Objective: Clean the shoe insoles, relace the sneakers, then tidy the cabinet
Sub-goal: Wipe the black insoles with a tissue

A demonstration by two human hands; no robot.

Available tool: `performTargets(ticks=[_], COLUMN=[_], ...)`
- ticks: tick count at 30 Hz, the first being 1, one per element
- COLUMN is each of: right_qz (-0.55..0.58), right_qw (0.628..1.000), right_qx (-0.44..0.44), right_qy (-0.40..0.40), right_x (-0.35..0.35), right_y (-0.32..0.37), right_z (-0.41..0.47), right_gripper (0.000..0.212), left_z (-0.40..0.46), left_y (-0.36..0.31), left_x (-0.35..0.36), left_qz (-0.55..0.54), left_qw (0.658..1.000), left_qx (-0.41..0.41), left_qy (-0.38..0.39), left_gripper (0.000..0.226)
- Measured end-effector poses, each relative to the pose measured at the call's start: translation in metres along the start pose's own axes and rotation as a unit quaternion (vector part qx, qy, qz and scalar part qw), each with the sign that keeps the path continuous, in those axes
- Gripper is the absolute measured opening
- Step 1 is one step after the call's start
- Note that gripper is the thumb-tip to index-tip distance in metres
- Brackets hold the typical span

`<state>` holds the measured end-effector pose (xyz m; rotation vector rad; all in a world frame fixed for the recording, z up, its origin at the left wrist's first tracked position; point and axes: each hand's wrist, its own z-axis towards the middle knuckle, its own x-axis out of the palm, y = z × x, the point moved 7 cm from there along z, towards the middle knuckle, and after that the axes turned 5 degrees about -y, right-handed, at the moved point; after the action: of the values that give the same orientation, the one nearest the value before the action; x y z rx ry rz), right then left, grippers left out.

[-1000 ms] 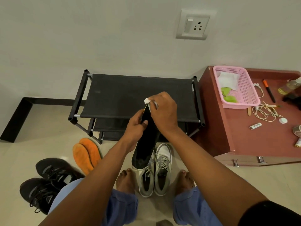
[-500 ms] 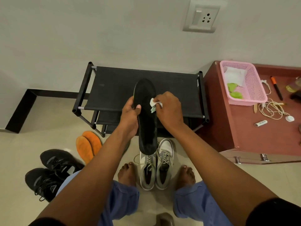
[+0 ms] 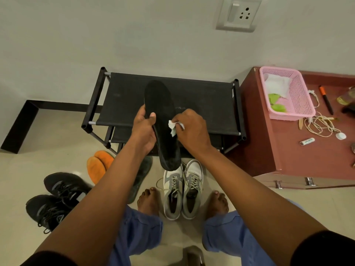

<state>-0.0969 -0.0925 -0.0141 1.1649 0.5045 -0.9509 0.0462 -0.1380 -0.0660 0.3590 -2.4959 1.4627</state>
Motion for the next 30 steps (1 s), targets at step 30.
performTargets(ticks=[30], right_qz=[0.054], right_qw=[0.990], right_qx=[-0.058], right_qy=[0.113], right_x=[0.025], right_y=[0.012], right_z=[-0.017], right_gripper=[0.016], left_z=[0.022], left_y=[-0.020], left_x=[-0.042], left_qz=[-0.161], left_qw=[0.981], left_qx=[0.007], left_qy=[-0.105], left_gripper=[0.044])
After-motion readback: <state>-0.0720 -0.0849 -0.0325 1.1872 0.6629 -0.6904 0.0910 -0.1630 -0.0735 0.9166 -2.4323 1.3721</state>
